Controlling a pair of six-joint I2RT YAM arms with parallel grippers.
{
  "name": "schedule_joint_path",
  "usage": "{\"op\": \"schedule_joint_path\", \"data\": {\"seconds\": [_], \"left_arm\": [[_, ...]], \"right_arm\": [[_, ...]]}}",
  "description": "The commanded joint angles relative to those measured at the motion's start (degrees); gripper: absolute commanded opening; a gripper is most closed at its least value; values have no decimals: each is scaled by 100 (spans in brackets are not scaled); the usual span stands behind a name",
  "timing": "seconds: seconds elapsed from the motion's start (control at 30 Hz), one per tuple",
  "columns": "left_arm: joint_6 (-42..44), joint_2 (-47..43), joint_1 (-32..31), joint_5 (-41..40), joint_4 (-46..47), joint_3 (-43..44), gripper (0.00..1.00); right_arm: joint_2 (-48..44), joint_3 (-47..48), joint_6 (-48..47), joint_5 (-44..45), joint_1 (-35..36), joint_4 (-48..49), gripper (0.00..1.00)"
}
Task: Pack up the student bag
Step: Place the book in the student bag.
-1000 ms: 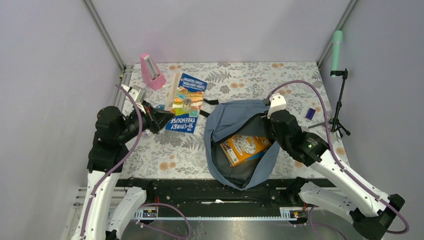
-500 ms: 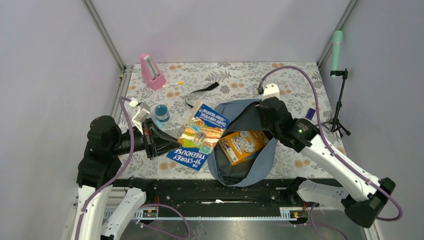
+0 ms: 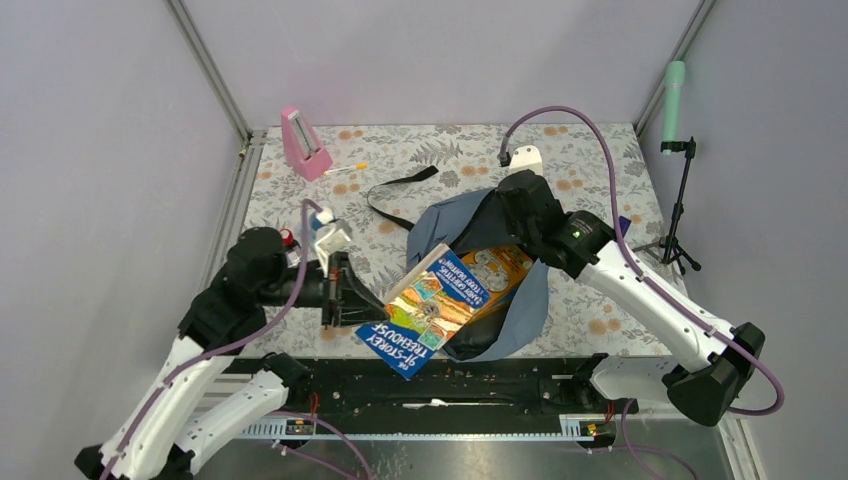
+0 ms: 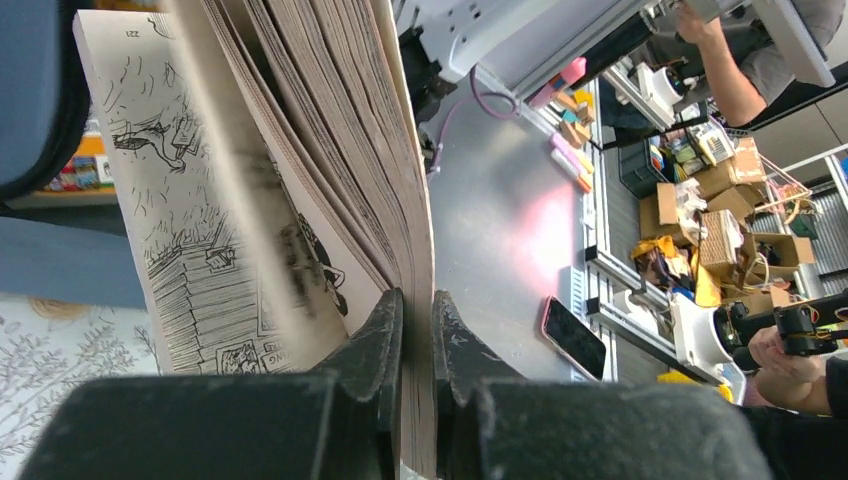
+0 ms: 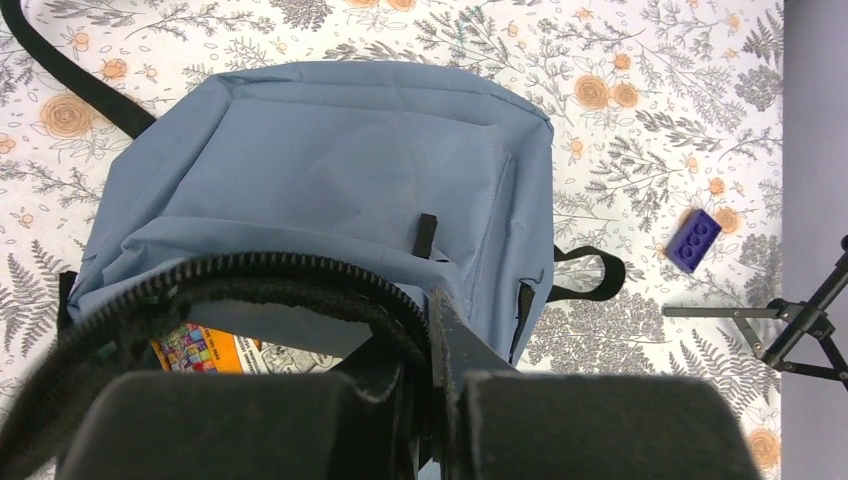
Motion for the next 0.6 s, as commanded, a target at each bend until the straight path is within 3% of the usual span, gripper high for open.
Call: {"op": "schedule_joint_path", "data": {"seconds": [0.0,0.27,0.43,0.57], "left_arm": [[-789,185,-579,-1036,1709,-445,0],[-2830,947,-1363,-2443,4767,-1982,0],[-3380,1675,-1691,-3630,5567,-2396,0],[-3785,2254,-2028,-3398,6605,-2466,0]], "right_arm": [[-231,317,207,43,-50,481,0],[-644,-30,267,-158,-49,481,0],[-905,-203,342,-203,-45,480,0],[-1040,-302,280,-77,-55,479,0]]}}
